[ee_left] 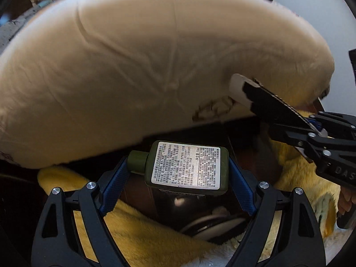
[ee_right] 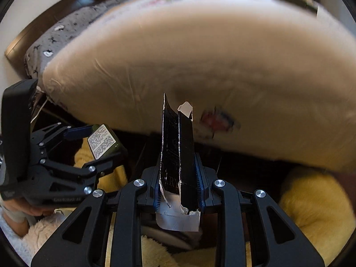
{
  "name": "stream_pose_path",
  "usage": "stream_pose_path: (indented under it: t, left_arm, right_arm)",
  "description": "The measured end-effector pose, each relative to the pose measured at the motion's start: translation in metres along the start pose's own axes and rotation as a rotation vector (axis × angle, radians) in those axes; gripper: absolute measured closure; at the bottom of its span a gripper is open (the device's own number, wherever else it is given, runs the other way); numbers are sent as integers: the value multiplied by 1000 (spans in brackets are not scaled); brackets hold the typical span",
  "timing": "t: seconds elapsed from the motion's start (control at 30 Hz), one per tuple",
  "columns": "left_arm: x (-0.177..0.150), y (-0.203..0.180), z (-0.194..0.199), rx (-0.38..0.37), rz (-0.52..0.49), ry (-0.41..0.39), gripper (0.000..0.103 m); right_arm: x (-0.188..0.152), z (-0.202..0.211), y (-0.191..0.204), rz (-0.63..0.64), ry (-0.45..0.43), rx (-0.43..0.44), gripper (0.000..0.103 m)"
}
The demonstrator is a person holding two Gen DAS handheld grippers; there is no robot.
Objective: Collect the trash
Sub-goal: 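Lower both held items into the bin below the bed and open both tools, then grasp the green tube with the left tool while the right tool grasps the hair ties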
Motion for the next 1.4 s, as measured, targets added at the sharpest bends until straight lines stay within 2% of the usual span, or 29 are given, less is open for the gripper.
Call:
stream_pose_path:
  t: [0.17,0.33,0.4,0.5,0.6,0.93,1.2,1.4]
  left_arm:
    - [-13,0,-21,-51,15,82,22]
    - [-23,-7,-34,-68,2,136,22]
    - [-24,-7,-36,-71,4,147,21]
    - [-21,-5,-35,-64,7,138,11]
    - [-21,-1,-30,-55,2,125,9]
    - [4,19,-15,-3,0,45,8]
    - [54,37,24,50,4,-119,8]
    - [101,38,35,81,-11,-232,8]
  right_arm:
    - [-14,-20,-7,-22,77,-22,77]
    - [-11,-29,-7,-29,82,-21,74]
    - [-8,-31,-5,-28,83,-11,68]
    - [-5,-32,1,-34,81,-3,52]
    - [0,-29,-1,-38,64,-15,49]
    - [26,-2,-30,-69,-32,-64,48]
    - [75,37,-54,-49,-204,-168,48]
    - [120,46,-72,-27,-308,-220,44]
Point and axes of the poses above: each gripper's, at about its wrist camera, not at the fingertips, and z roughly against the way its jaws point, y to its left, x to its top, the point moved 2 cm from there along -z, roughly the way its jaws point, and after that the axes turned 15 degrees about -y, right-handed, at the moved point
